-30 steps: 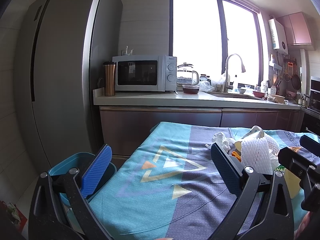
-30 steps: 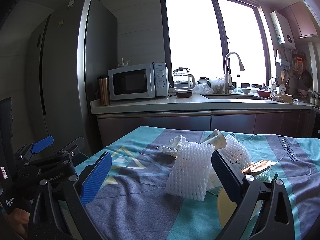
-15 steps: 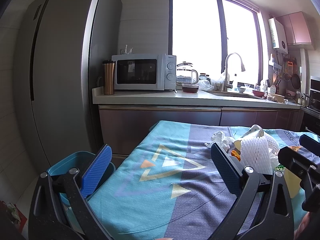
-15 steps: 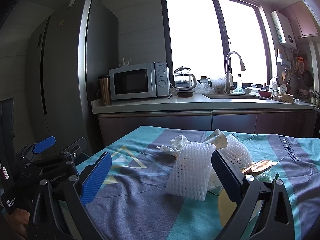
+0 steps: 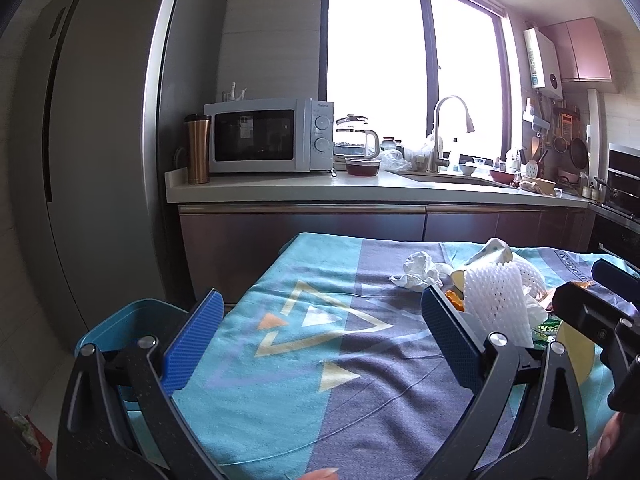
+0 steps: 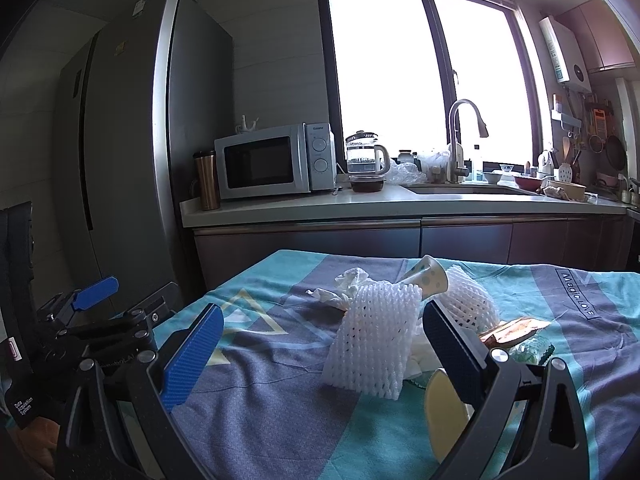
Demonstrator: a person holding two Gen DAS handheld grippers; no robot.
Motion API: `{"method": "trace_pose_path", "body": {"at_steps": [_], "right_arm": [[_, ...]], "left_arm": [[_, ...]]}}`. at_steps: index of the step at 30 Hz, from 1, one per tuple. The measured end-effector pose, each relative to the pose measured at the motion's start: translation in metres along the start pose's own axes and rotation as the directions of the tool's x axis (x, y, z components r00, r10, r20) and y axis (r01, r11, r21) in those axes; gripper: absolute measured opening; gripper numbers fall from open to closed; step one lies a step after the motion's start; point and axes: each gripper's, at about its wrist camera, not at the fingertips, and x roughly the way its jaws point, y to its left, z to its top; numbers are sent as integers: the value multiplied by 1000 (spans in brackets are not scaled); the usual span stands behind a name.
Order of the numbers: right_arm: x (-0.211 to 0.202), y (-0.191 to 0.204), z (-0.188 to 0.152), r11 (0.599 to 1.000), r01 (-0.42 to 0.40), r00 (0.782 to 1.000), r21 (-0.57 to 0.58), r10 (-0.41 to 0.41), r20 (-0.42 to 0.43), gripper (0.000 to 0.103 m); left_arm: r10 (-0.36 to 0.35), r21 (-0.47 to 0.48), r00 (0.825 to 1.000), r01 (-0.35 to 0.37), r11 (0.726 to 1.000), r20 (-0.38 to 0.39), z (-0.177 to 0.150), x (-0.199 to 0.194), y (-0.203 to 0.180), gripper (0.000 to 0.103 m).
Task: Collect trash
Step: 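Grasp the white foam net with the left tool while the right tool grasps the dotted paper cup, then carry the foam net with the left tool and the cup with the right tool to the teal bin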
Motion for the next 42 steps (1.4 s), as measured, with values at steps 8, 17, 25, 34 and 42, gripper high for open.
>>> {"method": "trace_pose_path", "body": {"at_steps": [8, 17, 25, 34, 42], "right_arm": [[-9, -61, -12, 991, 104, 992, 90, -97, -80, 96], [-7, -94, -36, 979, 161, 972, 126, -134, -195, 94], [3, -104, -50, 978, 146, 956, 146, -102, -275, 65], [-5, -121, -50, 968, 128, 962, 214, -68, -265, 30], [-12, -123, -44, 967, 94, 970, 236, -35, -242, 14]], "left_arm": [[-160, 47, 981, 166, 985, -108, 1, 28, -33, 97], [-321, 73, 908, 352, 933, -269, -7, 87, -91, 90], [-396, 53, 833, 449, 892, -386, -14, 121, -123, 79], [-507, -79, 714, 541, 837, -483, -22, 152, -136, 57], [-542, -133, 680, 557, 820, -494, -26, 148, -132, 17]]}}
